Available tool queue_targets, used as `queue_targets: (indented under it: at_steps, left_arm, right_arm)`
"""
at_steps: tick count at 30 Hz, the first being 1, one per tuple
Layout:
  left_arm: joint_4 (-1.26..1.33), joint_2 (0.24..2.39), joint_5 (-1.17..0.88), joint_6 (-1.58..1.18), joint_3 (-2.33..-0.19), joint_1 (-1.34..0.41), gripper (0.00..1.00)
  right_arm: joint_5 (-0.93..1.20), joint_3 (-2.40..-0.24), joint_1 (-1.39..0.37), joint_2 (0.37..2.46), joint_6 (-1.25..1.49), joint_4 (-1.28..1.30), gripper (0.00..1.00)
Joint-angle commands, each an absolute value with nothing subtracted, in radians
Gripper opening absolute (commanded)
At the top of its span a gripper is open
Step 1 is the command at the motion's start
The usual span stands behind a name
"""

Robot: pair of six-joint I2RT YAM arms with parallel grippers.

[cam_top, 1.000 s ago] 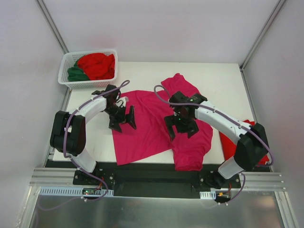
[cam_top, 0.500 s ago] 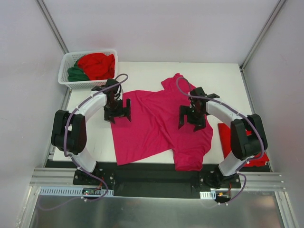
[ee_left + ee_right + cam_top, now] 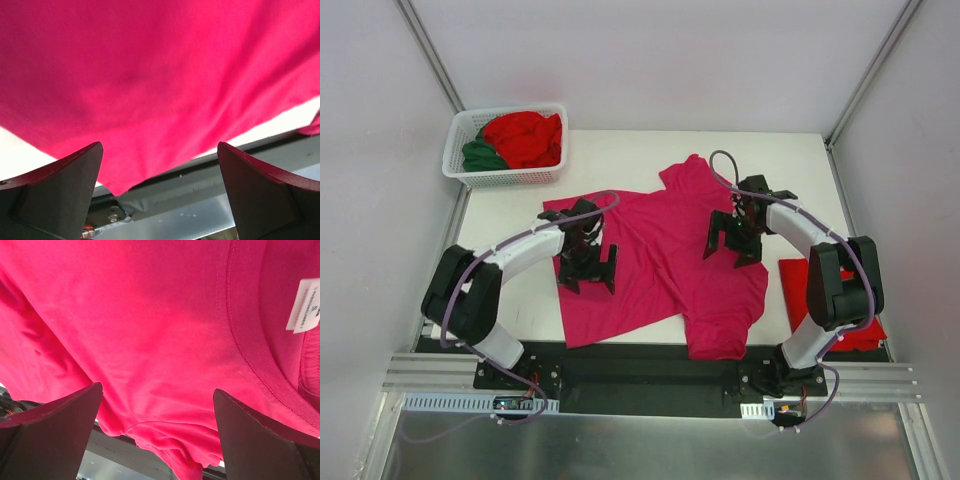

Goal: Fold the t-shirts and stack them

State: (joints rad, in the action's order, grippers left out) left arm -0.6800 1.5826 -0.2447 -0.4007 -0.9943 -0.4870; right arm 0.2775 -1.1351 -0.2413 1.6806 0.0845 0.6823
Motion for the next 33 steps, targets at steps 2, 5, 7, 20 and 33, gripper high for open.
queue_targets:
  at_steps: [2,5,7,20,33]
  left_arm:
    - [-0.703,1.437,-0.288,-0.495,-0.893,-0.518,0.99]
    - [-0.707,1.393,-0.275,-0.509,-0.829,-0.538,0.99]
    - [-0.704,1.379,-0.267,-0.518,-0.79,-0.549,0.99]
    - [-0.525,1.503,-0.258,-0.5,-0.698,-0.595,0.99]
    - [-0.653,1.454,-0.267,-0.517,-0.75,-0.623,0.99]
  right_arm:
    - [0.304,-1.144,-0.244,1.698,0.04,0.738,0.96]
    - [0.302,-1.124,-0.244,1.707,0.032,0.715,0.96]
    - [0.313,-1.114,-0.244,1.713,0.029,0.698,0.96]
    - [0.387,-1.134,-0.146,1.805,0.031,0.652,0.96]
    - [0.377,-1.29,-0.1,1.888,0.006,0.727,0.96]
